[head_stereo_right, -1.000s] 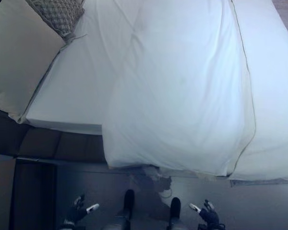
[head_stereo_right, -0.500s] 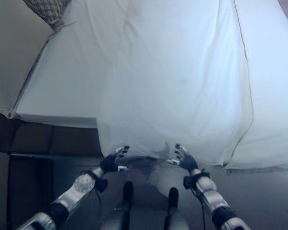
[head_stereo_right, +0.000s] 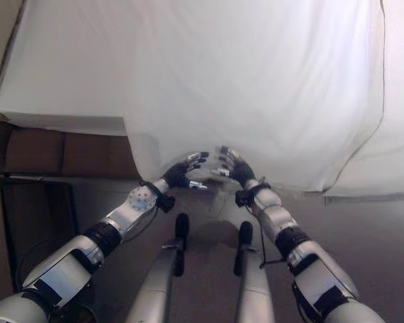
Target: Make the bed
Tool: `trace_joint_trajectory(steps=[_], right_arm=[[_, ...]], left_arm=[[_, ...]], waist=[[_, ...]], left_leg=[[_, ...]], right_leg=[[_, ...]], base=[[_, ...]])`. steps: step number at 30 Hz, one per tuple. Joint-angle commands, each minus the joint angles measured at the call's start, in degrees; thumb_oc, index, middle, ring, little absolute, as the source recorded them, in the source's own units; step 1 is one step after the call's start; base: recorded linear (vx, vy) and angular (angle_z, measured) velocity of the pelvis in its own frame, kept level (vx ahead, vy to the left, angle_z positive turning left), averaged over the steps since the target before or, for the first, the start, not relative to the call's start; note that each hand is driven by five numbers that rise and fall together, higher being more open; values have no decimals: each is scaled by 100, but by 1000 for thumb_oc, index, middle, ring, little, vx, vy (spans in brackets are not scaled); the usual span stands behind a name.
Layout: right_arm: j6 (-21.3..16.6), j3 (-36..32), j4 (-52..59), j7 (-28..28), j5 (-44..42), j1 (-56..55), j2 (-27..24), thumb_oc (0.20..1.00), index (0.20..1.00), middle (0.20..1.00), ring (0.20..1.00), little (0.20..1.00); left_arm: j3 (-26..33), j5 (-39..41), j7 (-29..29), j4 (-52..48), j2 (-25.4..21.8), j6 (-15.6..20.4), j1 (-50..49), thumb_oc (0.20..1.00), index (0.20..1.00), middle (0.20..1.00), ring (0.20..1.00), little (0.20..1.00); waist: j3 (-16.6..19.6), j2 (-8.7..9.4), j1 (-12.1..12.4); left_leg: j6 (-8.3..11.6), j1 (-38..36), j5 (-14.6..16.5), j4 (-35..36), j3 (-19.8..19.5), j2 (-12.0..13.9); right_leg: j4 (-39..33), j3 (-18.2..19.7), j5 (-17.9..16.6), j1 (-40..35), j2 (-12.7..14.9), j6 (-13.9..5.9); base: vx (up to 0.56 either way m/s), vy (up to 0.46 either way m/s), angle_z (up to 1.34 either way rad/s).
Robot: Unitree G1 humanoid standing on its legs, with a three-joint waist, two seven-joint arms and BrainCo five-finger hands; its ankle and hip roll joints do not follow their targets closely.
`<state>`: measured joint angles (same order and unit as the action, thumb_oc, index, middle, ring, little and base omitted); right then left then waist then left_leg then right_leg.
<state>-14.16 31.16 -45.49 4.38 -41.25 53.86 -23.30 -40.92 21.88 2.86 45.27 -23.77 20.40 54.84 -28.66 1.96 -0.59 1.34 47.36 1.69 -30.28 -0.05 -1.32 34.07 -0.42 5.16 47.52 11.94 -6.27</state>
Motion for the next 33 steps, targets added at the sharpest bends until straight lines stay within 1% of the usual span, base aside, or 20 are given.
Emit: trace_joint_trajectory(steps=[1, 3, 4, 5, 7, 8, 9, 11, 12, 14, 15, 19, 20, 21, 22, 24, 25, 28, 31, 33], right_arm=[[-181, -18, 56, -232, -101, 134, -189, 1000, 1000, 1000, 1000, 1000], [-215, -34, -126, -379, -57, 492, -242, 1000, 1000, 1000, 1000, 1000], [-257, -22, -392, -605, 59, 963, -321, 1000, 1000, 1000, 1000, 1000], [-257, -22, -395, -604, 58, 968, -321, 1000, 1000, 1000, 1000, 1000], [-252, 24, -865, -823, 213, 1423, -417, 1000, 1000, 1000, 1000, 1000], [-239, 48, -986, -875, 269, 1566, -428, 1000, 1000, 1000, 1000, 1000], [-255, 48, -1201, -1113, 417, 1823, -394, 1000, 1000, 1000, 1000, 1000], [-260, 33, -1395, -1220, 464, 1968, -425, 1000, 1000, 1000, 1000, 1000], [-245, 9, -1654, -1560, 831, 2144, -435, 1000, 1000, 1000, 1000, 1000], [-221, -9, -1701, -1639, 925, 2193, -432, 1000, 1000, 1000, 1000, 1000], [-155, -35, -1917, -1822, 1119, 2263, -489, 1000, 1000, 1000, 1000, 1000], [-58, -106, -2241, -1897, 1203, 2299, -598, 1000, 1000, 1000, 1000, 1000], [17, -99, -2421, -1904, 1252, 2323, -784, 1000, 1000, 1000, 1000, 1000], [16, -99, -2424, -1902, 1252, 2327, -782, 1000, 1000, 1000, 1000, 1000], [56, -154, -2586, -1928, 1270, 2294, -1019, 1000, 1000, 1000, 1000, 1000], [63, -213, -2634, -1974, 1270, 2274, -1122, 1000, 1000, 1000, 1000, 1000], [63, -390, -2709, -2060, 1252, 2152, -1302, 1000, 1000, 1000, 1000, 1000], [152, -640, -2887, -2130, 1338, 1817, -1600, 1000, 1000, 1000, 1000, 1000], [163, -983, -2950, -2172, 1306, 1394, -1720, 1000, 1000, 1000, 1000, 1000], [167, -1228, -2931, -2208, 1335, 1002, -1706, 1000, 1000, 1000, 1000, 1000]], left_arm=[[560, -80, -548, 328, 209, 204, 389, 1000, 1000, 1000, 1000, 1000], [645, -70, -753, 517, 186, 190, 698, 1000, 1000, 1000, 1000, 1000], [709, -27, -966, 742, 122, 196, 1086, 1000, 1000, 1000, 1000, 1000], [710, -26, -965, 744, 121, 196, 1091, 1000, 1000, 1000, 1000, 1000], [667, -133, -1194, 1026, 61, 169, 1484, 1000, 1000, 1000, 1000, 1000], [661, -179, -1242, 1110, 57, 160, 1567, 1000, 1000, 1000, 1000, 1000], [671, -312, -1469, 1291, 4, 97, 1770, 1000, 1000, 1000, 1000, 1000], [686, -407, -1599, 1476, -37, 66, 1898, 1000, 1000, 1000, 1000, 1000], [816, -461, -1863, 1646, -117, -17, 1977, 1000, 1000, 1000, 1000, 1000], [895, -476, -1975, 1767, -122, -50, 2015, 1000, 1000, 1000, 1000, 1000], [988, -537, -2128, 1914, -300, -114, 2034, 1000, 1000, 1000, 1000, 1000], [1185, -351, -2196, 2197, -492, -185, 2053, 1000, 1000, 1000, 1000, 1000], [1203, -376, -2190, 2316, -717, -224, 2070, 1000, 1000, 1000, 1000, 1000], [1202, -375, -2187, 2318, -720, -222, 2072, 1000, 1000, 1000, 1000, 1000], [1238, -379, -2148, 2405, -980, -251, 2041, 1000, 1000, 1000, 1000, 1000], [1340, -277, -2144, 2419, -1078, -240, 1989, 1000, 1000, 1000, 1000, 1000], [1609, -88, -2202, 2465, -1255, -225, 1856, 1000, 1000, 1000, 1000, 1000], [1853, -91, -2210, 2510, -1562, -258, 1523, 1000, 1000, 1000, 1000, 1000], [2106, -182, -2232, 2495, -1711, -272, 1080, 1000, 1000, 1000, 1000, 1000], [2335, -316, -2260, 2488, -1725, -288, 648, 1000, 1000, 1000, 1000, 1000]], waist=[[206, -52, 23], [166, -33, -4], [96, -28, -19], [118, -24, -24], [96, -18, -71], [94, -18, -78], [9, -12, -106], [-7, -9, -125], [-2, -13, -147], [12, -7, -157], [13, 4, -167], [34, -1, -186], [52, -4, -198], [52, -4, -202], [63, -20, -202], [51, -32, -208], [64, -65, -200], [72, -119, -176], [136, -152, -165], [190, -162, -138]], left_leg=[[48, 22, 313, -178, 125, -36], [54, 207, 356, -371, 154, -9], [78, 404, 420, -607, 165, 14], [76, 433, 404, -599, 167, 8], [84, 621, 439, -725, 185, 28], [86, 633, 437, -686, 195, 45], [105, 633, 443, -718, 202, 44], [112, 655, 412, -689, 229, 39], [106, 653, 431, -645, 248, 70], [106, 658, 422, -625, 254, 67], [104, 604, 430, -595, 281, 67], [99, 494, 416, -433, 300, 95], [127, 384, 364, -261, 292, 90], [127, 376, 353, -243, 289, 87], [163, 301, 284, -114, 261, 61], [172, 201, 236, 35, 229, 48], [185, 99, 169, 255, 219, 57], [219, -138, 18, 623, 147, 39], [211, -380, -123, 967, 128, 9], [259, -586, -225, 1189, 115, 13]], right_leg=[[-597, -45, -606, 54, 94, -118], [-399, 0, -551, 263, 62, -94], [-180, 45, -494, 467, 34, -65], [-183, 49, -506, 498, 39, -66], [-110, 77, -498, 682, 29, -66], [-162, 80, -501, 687, 24, -68], [-158, 103, -507, 682, -14, -58], [-140, 117, -525, 730, -15, -59], [-197, 128, -530, 748, -24, -60], [-195, 141, -527, 769, -36, -62], [-234, 141, -528, 723, -64, -53], [-385, 131, -544, 613, -76, -49], [-529, 108, -577, 503, -97, -48], [-545, 103, -585, 494, -94, -47], [-682, 57, -630, 391, -101, -43], [-830, 33, -670, 287, -115, -47], [-1008, -7, -719, 180, -109, -61], [-1333, -94, -781, -112, -132, -72], [-1611, -143, -891, -331, -132, -88], [-1829, -200, -960, -568, -125, -110]], base=[[-23, 1, -6], [-11, 10, -13], [-14, 9, -13], [-10, 4, -10], [5, 1, -17], [14, 2, -13], [0, 0, 0], [8, 3, -2], [19, 5, -7], [25, -2, -8], [23, 3, -5], [32, -14, -8], [18, -28, -10], [36, -54, -8], [28, -41, -3], [31, -41, 1], [30, -46, 4], [37, -59, 6], [34, -43, 7], [36, -54, 6]])
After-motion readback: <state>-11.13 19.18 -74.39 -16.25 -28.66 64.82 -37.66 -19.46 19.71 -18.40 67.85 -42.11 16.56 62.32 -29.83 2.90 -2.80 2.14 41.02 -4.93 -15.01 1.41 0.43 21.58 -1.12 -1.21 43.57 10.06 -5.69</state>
